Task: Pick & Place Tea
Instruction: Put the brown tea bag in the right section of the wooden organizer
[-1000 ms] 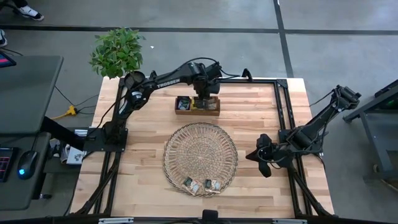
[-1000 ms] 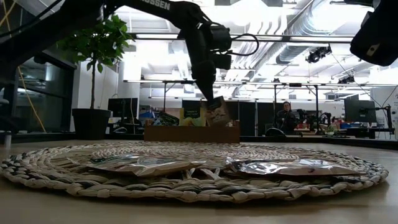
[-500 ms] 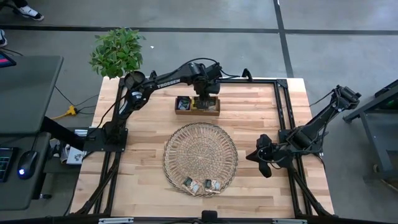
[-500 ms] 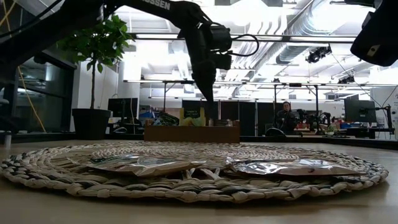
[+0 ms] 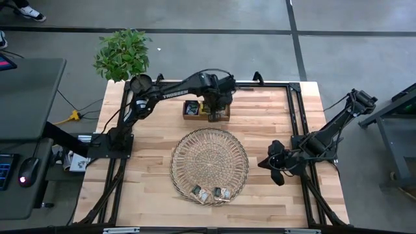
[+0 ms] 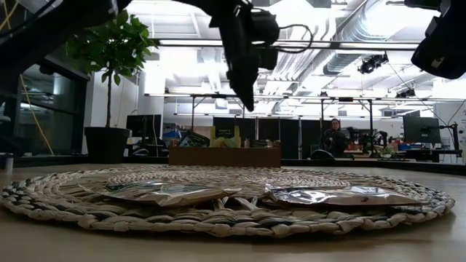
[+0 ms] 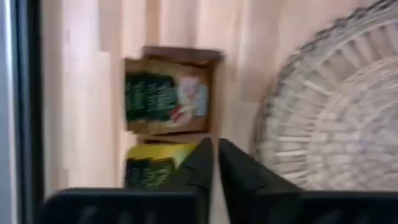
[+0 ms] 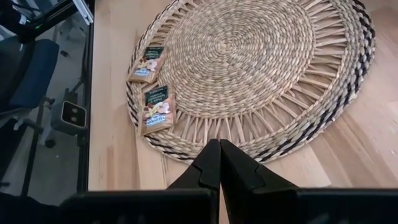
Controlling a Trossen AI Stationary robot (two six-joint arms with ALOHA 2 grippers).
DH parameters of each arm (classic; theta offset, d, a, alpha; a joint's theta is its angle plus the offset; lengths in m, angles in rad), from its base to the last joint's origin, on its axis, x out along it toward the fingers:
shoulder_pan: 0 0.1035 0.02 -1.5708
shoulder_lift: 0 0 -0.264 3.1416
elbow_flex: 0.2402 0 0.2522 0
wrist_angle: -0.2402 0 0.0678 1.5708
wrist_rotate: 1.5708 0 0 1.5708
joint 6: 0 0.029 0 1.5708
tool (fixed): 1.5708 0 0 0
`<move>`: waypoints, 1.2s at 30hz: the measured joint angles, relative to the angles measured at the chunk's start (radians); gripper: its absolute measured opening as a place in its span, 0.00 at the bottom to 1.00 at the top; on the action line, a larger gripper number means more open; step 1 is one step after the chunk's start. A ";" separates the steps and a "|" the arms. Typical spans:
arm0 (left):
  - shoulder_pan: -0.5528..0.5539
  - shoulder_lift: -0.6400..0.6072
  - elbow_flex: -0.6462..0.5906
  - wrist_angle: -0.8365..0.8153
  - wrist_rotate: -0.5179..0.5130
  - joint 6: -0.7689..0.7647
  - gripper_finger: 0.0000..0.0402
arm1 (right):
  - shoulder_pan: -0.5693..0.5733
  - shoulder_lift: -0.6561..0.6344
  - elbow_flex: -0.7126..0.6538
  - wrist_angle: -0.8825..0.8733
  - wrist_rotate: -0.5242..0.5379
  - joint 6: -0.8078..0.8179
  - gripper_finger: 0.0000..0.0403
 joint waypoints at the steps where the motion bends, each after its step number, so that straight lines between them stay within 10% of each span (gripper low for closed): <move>1: -0.013 -0.002 0.001 -0.006 0.002 -0.008 0.03 | 0.000 0.000 0.000 0.001 -0.003 -0.002 0.00; 20: -0.327 -0.057 -0.002 0.030 -0.006 -0.474 0.00 | 0.001 0.000 0.000 0.067 -0.113 -0.145 0.00; 36: -0.619 -0.057 -0.002 0.085 -0.258 -0.920 0.00 | 0.050 0.000 0.000 0.236 -0.115 -0.350 0.00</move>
